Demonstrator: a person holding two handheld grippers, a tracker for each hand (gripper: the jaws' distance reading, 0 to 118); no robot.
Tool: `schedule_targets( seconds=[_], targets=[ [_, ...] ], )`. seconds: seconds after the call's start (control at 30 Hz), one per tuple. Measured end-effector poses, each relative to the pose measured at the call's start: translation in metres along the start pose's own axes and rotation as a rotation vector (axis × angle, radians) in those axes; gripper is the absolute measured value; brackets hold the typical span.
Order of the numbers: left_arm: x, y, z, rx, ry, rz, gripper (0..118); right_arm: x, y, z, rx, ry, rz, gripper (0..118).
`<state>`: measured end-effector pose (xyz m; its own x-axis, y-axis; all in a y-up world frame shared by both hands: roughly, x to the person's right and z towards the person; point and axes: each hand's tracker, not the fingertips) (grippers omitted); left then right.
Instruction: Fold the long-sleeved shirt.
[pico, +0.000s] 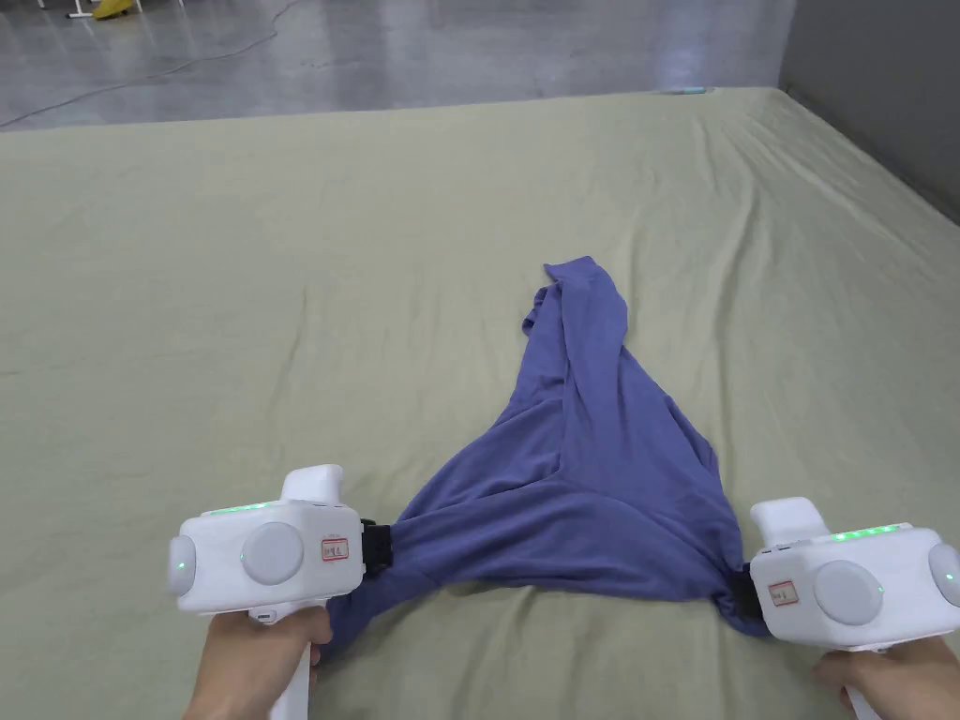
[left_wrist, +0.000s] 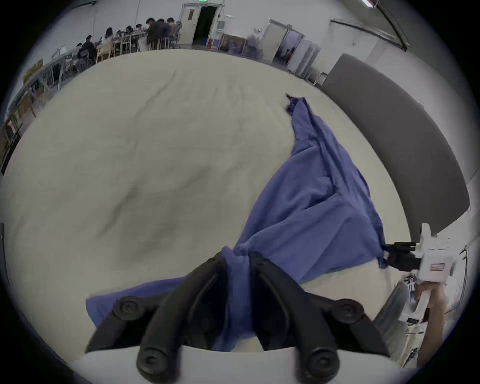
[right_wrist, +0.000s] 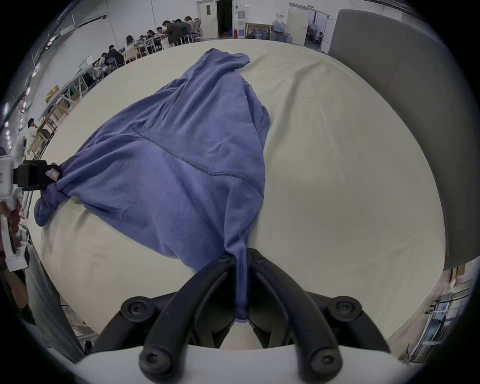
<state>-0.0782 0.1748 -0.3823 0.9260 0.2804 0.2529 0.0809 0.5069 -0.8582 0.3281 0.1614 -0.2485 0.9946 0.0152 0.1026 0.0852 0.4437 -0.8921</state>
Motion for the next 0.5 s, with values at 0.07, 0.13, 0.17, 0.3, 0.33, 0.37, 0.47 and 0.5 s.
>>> schedule_targets(
  seconds=[0.07,0.13,0.17,0.3,0.33,0.37,0.47,0.5],
  targets=[
    [0.0,-0.005,0.017,0.075,-0.03,0.01,12,0.0,0.0,0.003,0.008,-0.004,-0.012,9],
    [-0.001,-0.007,0.032,0.096,-0.057,0.021,12,0.002,-0.001,0.007,0.025,-0.008,-0.025,9],
    [-0.002,-0.007,0.039,0.115,-0.063,0.019,12,0.002,0.0,0.011,0.042,-0.014,-0.033,9],
    [-0.006,0.001,0.068,0.163,-0.099,0.02,12,0.008,0.009,0.033,0.112,0.013,-0.089,9],
    [-0.007,0.005,0.072,0.174,-0.097,0.013,12,0.009,0.013,0.041,0.139,0.019,-0.098,9],
    [-0.007,0.011,0.078,0.183,-0.094,0.005,12,0.011,0.018,0.049,0.171,0.027,-0.106,9],
    [-0.002,0.027,0.092,0.244,-0.109,-0.039,12,0.013,0.041,0.079,0.258,0.095,-0.125,9],
    [0.0,0.034,0.095,0.252,-0.109,-0.049,12,0.014,0.05,0.089,0.286,0.121,-0.13,9]
  ],
)
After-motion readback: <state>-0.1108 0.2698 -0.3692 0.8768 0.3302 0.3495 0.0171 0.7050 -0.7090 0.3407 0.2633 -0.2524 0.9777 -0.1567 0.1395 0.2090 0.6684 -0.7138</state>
